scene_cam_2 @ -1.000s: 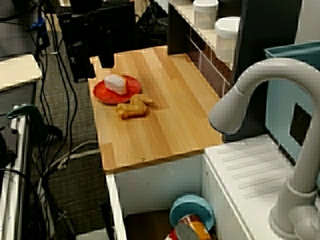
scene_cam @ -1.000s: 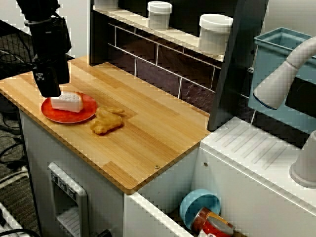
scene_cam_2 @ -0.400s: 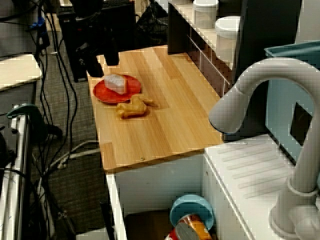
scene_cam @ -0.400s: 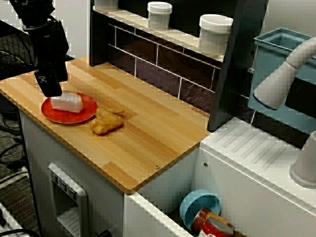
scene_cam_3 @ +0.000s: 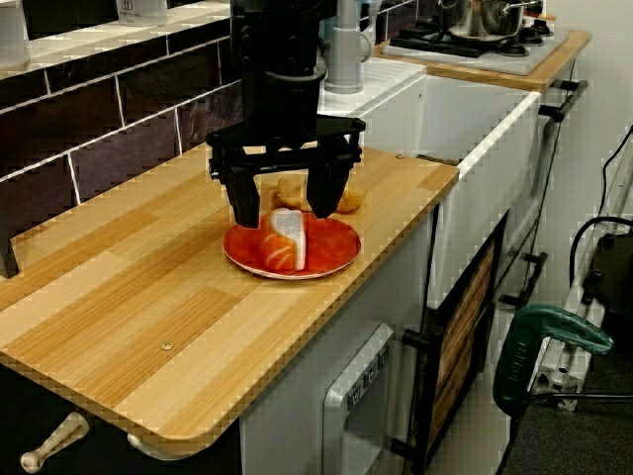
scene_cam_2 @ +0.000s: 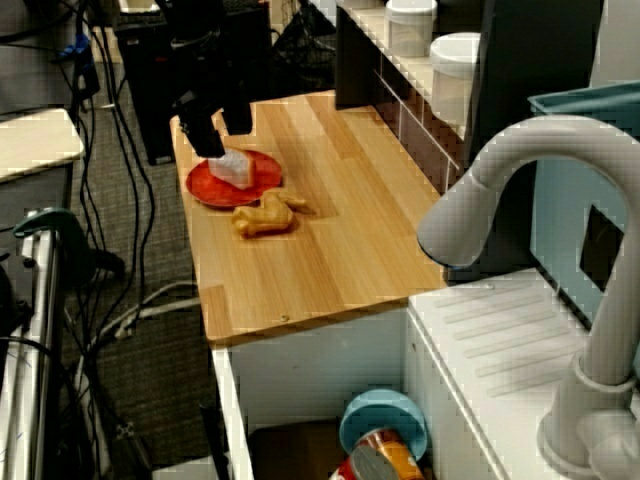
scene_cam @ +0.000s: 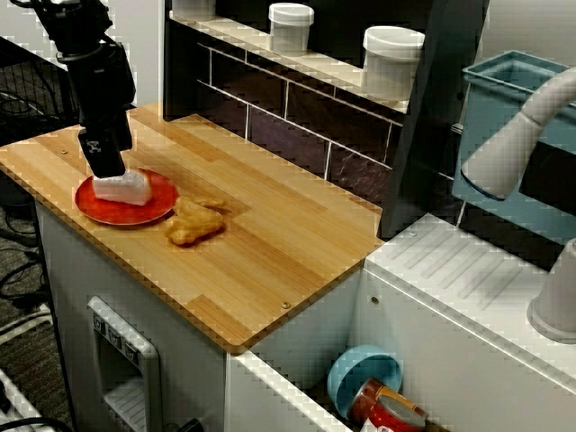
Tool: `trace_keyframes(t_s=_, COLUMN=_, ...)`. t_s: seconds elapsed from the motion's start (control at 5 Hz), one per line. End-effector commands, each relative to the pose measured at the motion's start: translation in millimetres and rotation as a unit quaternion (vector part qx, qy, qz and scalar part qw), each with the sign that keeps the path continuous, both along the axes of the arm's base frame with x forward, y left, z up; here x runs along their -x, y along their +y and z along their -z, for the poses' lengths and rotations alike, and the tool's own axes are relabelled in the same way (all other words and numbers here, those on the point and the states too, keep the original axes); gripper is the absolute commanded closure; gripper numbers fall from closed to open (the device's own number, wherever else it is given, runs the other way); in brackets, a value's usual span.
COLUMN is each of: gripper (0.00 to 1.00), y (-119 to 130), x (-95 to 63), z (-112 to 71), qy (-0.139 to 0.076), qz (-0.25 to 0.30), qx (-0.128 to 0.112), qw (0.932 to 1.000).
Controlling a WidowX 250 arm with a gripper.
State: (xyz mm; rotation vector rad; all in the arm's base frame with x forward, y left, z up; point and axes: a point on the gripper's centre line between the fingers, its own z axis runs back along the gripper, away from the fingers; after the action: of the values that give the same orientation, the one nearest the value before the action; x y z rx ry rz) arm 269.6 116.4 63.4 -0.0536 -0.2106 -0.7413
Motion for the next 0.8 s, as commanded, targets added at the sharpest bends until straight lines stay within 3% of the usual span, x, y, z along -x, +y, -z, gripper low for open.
trace_keyframes(t_s=0.0, gripper=0.00, y=-4.2, x=-9.6, z=-13.1, qy=-0.009, qz=-0.004, qx=-0.018, qw=0.9998)
trace_keyframes(t_s=0.2, gripper=0.00, y=-6.3, x=-5.4, z=-16.9, qy=-0.015, qz=-0.001, qx=-0.009, qw=0.9998)
trace_keyframes(t_s=0.6, gripper=0.00, y=-6.6, x=-7.9, z=-9.6, qy=-0.009, qz=-0.005, qx=-0.016, qw=0.9998)
